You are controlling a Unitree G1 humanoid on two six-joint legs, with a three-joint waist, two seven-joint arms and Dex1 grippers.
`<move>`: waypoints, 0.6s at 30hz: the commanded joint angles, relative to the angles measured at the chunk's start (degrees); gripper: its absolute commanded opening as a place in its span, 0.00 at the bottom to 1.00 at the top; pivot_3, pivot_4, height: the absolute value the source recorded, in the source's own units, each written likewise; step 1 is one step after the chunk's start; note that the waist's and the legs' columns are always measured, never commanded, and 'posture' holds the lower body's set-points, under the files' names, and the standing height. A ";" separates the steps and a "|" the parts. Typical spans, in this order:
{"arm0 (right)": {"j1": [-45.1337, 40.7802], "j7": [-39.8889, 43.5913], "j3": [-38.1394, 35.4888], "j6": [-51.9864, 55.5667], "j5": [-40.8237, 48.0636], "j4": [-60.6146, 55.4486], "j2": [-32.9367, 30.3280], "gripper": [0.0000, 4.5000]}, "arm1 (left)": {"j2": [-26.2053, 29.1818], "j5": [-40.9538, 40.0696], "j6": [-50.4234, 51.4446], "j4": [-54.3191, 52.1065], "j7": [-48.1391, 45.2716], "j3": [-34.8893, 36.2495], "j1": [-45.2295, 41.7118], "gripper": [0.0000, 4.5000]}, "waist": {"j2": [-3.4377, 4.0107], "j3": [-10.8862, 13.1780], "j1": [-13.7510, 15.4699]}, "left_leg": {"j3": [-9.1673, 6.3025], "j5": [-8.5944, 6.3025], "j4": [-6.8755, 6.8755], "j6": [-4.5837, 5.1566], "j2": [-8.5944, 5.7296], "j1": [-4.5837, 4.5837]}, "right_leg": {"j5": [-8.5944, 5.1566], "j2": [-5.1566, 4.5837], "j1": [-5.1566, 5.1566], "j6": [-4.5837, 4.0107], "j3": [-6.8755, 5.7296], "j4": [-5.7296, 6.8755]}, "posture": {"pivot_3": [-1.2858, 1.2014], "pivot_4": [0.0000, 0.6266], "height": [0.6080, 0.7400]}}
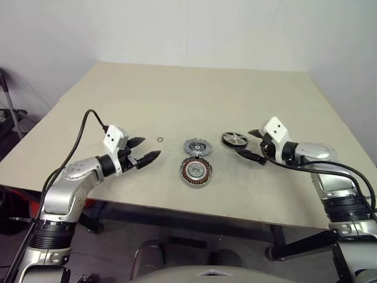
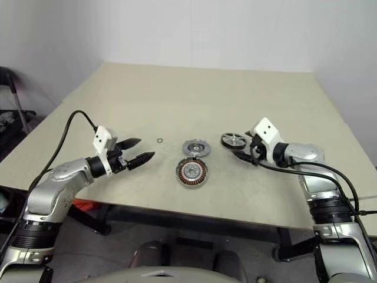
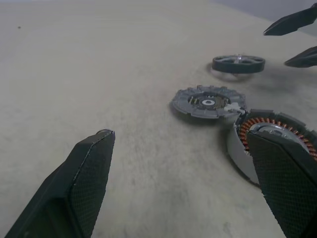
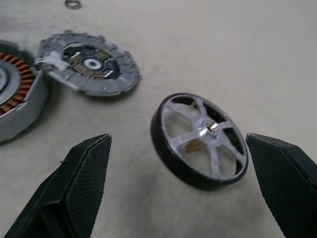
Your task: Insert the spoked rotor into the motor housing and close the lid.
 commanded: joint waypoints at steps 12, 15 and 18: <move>-0.49 -1.55 0.58 -1.12 -1.97 -2.21 -1.22 1.00 | -3.05 3.59 -6.01 5.87 0.13 -2.12 -5.37 0.99 | 0.00 0.00 0.04 | 0.00 0.00 0.00 0.01 -0.01 0.14 | 0.00 -0.01 0.14 -0.01 0.01 0.04 | 0.52 0.00 1.00; -0.16 -1.87 1.00 -1.04 -2.13 -2.69 -0.93 1.00 | -4.75 5.79 -8.54 9.63 1.21 -2.57 -8.90 0.99 | 0.00 0.00 0.11 | 0.00 0.00 0.00 0.01 -0.01 0.17 | 0.00 -0.01 0.18 -0.01 0.01 0.04 | 0.52 0.00 1.00; -0.17 -2.08 1.21 -1.07 -2.03 -2.85 -0.93 1.00 | -5.53 7.43 -10.41 12.04 1.72 -2.95 -10.65 0.99 | 0.00 0.00 0.09 | -0.01 0.00 0.01 0.00 -0.01 0.19 | 0.00 -0.01 0.22 -0.01 0.00 0.03 | 0.52 0.00 1.00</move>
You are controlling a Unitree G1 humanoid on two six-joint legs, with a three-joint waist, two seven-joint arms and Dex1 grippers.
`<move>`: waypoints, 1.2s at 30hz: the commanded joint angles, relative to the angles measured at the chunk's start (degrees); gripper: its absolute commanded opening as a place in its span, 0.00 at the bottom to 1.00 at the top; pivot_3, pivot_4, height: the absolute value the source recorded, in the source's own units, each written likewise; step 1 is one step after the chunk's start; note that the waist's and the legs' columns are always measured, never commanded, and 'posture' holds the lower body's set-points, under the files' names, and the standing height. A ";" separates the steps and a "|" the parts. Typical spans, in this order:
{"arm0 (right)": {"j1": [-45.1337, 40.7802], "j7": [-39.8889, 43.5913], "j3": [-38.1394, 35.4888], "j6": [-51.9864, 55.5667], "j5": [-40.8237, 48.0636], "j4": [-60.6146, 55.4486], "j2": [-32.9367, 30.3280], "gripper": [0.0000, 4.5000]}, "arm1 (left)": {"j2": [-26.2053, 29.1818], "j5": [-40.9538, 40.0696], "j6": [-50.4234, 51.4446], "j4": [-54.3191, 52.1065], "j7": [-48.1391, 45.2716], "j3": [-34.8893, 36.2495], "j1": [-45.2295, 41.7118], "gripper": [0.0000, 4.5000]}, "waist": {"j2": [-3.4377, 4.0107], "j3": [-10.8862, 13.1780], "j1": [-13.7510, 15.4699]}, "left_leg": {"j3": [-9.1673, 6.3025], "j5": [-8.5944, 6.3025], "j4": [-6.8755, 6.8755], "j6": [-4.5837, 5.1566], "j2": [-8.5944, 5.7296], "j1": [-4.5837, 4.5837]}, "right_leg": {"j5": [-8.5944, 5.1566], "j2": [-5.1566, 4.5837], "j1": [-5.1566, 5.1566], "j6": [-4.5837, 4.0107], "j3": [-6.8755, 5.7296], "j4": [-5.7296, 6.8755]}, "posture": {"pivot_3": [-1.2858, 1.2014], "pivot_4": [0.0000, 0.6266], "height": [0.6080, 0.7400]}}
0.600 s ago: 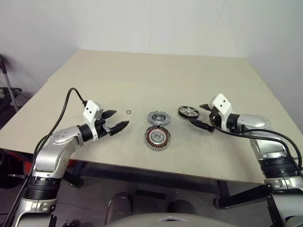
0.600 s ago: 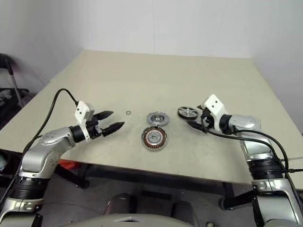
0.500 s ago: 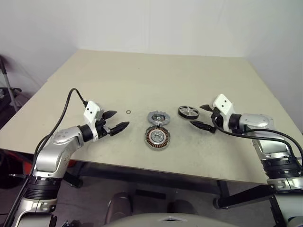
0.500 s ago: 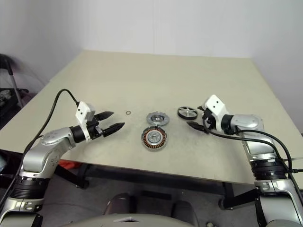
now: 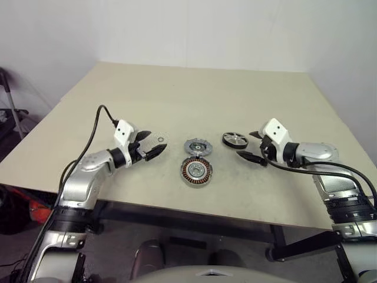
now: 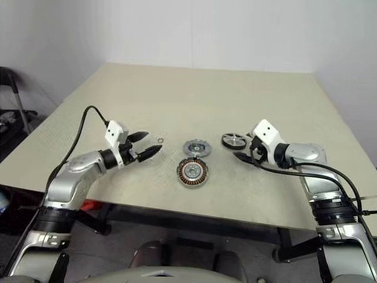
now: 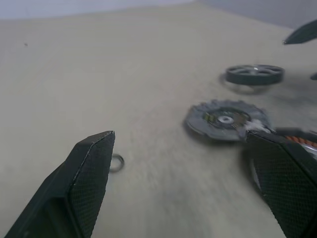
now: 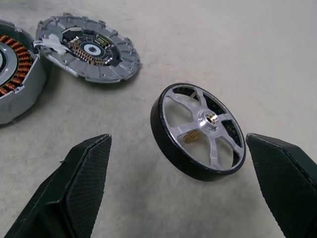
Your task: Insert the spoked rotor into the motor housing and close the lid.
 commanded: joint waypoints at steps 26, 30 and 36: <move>-5.81 -7.61 4.54 -8.96 -8.09 9.94 5.47 0.72 | -1.31 2.38 -3.25 -0.95 2.67 0.44 -0.74 1.00 | 0.03 0.03 -0.08 | 0.00 0.00 -0.01 0.00 0.01 0.02 | -0.03 0.00 -0.01 -0.06 -0.01 0.05 | 0.52 0.00 1.00; -6.68 -9.12 4.41 -9.93 -9.03 10.96 5.62 0.48 | -1.41 2.57 -3.35 -1.27 3.02 0.40 -0.25 1.00 | 0.03 0.03 -0.10 | 0.00 0.00 -0.01 0.00 0.01 0.02 | -0.03 0.01 -0.01 -0.06 -0.01 0.05 | 0.52 0.00 1.00; -7.77 -9.24 4.06 -9.59 -8.63 12.36 6.04 0.28 | -1.51 3.16 -3.36 -1.10 3.78 0.57 -0.38 1.00 | 0.03 0.03 -0.11 | 0.00 0.00 -0.01 0.00 0.01 0.02 | -0.03 0.01 -0.01 -0.06 -0.01 0.05 | 0.52 0.00 1.00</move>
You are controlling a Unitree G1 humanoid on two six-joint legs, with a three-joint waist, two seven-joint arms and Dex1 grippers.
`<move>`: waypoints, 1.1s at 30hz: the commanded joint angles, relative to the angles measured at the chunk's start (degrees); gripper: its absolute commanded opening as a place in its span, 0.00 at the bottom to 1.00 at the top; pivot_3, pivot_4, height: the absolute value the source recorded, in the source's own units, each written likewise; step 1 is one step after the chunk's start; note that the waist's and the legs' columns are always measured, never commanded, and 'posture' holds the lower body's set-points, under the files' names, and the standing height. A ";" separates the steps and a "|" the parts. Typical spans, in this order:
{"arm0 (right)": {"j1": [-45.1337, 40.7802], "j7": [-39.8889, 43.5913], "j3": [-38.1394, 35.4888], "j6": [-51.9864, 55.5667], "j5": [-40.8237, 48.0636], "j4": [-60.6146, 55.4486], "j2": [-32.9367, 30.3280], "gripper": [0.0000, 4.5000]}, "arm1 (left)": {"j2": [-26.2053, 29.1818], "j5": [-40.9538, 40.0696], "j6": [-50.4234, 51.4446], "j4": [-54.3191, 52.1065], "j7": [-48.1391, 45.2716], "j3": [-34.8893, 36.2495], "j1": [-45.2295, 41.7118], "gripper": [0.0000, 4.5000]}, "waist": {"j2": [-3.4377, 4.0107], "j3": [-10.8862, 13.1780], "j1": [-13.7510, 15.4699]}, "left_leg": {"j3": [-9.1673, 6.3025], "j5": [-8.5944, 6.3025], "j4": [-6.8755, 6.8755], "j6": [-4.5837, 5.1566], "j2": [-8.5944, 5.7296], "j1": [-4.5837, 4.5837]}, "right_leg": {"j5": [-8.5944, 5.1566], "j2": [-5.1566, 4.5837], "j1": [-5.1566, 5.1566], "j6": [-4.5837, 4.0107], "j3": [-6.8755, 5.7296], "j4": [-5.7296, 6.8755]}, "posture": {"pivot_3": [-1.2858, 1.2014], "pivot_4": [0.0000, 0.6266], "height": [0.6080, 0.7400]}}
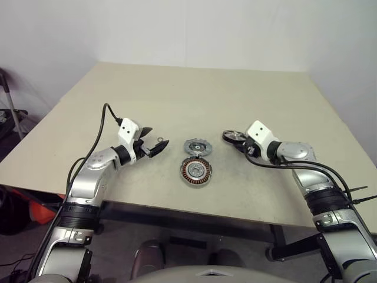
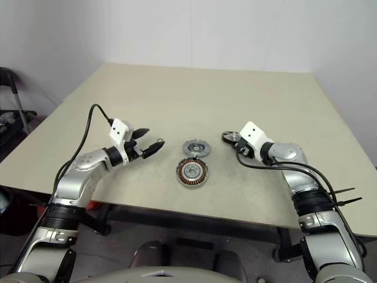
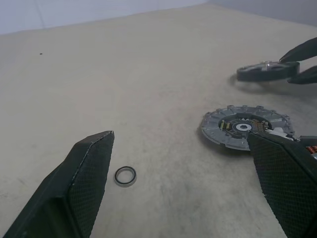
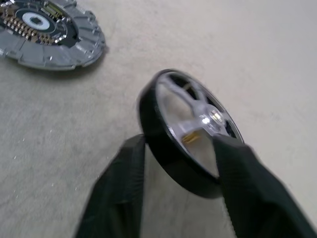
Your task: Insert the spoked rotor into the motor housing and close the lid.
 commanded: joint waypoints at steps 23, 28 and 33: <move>-15.47 -1.89 7.75 -6.43 -4.76 9.68 12.87 0.02 | 0.74 0.51 -1.94 -1.29 2.84 2.23 0.14 1.00 | 0.05 0.06 -0.71 | 0.01 0.02 -0.02 -0.04 0.03 -0.23 | -0.01 0.04 -0.32 -0.03 0.01 0.09 | 0.52 0.00 1.00; -21.28 -4.07 7.80 -9.91 -5.36 22.81 19.66 0.02 | 1.40 0.21 -1.60 -3.02 3.80 3.64 1.81 1.00 | 0.03 0.07 -0.90 | -0.01 0.05 0.00 -0.08 0.02 -0.55 | -0.01 0.03 -0.53 -0.04 -0.04 0.08 | 0.52 0.00 1.00; -26.63 -7.45 7.51 -15.05 -7.29 35.33 21.66 0.02 | 1.78 -0.05 -1.06 -4.93 4.57 4.30 3.39 1.00 | 0.03 0.08 -0.83 | -0.02 0.06 0.05 -0.10 0.01 -0.76 | -0.01 0.01 -0.66 -0.06 -0.09 0.09 | 0.52 0.00 1.00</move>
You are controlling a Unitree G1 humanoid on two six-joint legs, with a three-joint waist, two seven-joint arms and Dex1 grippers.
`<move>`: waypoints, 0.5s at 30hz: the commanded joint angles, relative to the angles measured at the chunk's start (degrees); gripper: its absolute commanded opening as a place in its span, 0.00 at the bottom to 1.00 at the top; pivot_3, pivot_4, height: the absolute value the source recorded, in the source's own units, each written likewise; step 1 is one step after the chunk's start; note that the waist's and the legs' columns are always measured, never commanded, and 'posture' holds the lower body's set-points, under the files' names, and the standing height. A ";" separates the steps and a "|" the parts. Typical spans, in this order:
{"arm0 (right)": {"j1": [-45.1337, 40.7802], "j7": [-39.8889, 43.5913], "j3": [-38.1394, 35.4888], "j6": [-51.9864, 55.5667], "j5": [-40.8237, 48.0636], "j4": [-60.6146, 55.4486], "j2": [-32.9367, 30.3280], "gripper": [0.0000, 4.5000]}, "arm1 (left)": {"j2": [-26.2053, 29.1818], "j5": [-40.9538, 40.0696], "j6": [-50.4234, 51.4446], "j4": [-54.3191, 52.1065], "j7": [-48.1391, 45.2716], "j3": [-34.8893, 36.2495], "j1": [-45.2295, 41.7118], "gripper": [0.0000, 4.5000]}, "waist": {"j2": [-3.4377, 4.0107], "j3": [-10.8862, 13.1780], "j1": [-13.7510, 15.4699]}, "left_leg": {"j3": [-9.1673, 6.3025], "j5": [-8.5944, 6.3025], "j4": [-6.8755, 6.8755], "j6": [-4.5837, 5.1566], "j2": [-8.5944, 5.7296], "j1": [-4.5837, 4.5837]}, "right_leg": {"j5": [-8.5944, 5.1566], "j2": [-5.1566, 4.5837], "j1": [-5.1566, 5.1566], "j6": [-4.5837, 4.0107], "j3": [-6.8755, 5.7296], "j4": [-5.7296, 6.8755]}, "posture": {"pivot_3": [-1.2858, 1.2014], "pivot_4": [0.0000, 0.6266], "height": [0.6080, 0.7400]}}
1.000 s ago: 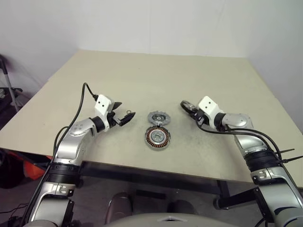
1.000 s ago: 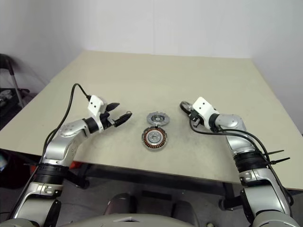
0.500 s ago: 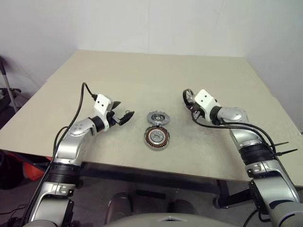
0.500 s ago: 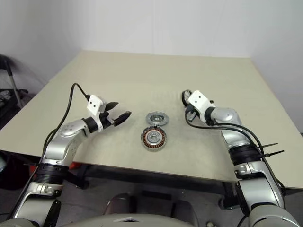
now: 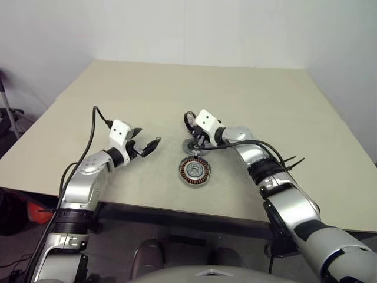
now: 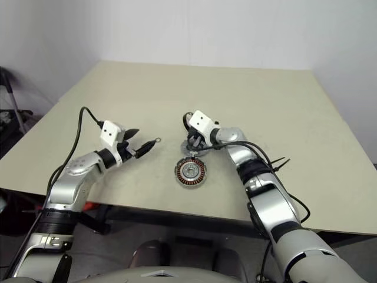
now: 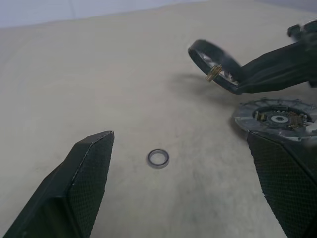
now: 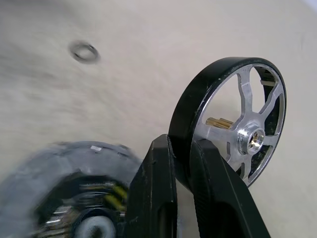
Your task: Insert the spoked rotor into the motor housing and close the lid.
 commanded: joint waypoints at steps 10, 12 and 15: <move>-4.17 3.15 -1.98 -4.86 0.64 5.80 -0.73 0.40 | 0.55 -0.38 0.25 -4.23 1.54 1.51 0.25 1.00 | -0.01 0.01 -0.13 | -0.01 0.00 0.03 0.00 0.03 0.04 | 0.00 0.01 0.03 0.00 -0.01 0.04 | 0.52 0.00 1.00; -3.49 4.27 -3.07 -4.95 2.02 2.03 -1.21 0.54 | 0.74 -0.42 0.32 -4.11 1.49 1.59 0.12 1.00 | -0.01 0.01 -0.20 | -0.01 0.00 0.03 0.00 0.04 0.03 | 0.00 0.02 0.02 -0.01 -0.01 0.05 | 0.52 0.00 1.00; -1.82 5.94 -4.57 -3.12 3.50 -4.55 -2.27 0.54 | 0.87 -0.47 0.34 -3.82 1.29 1.54 -0.21 1.00 | -0.02 0.01 -0.20 | -0.01 0.00 0.03 0.01 0.05 0.00 | 0.00 0.03 -0.01 -0.01 -0.01 0.04 | 0.52 0.00 1.00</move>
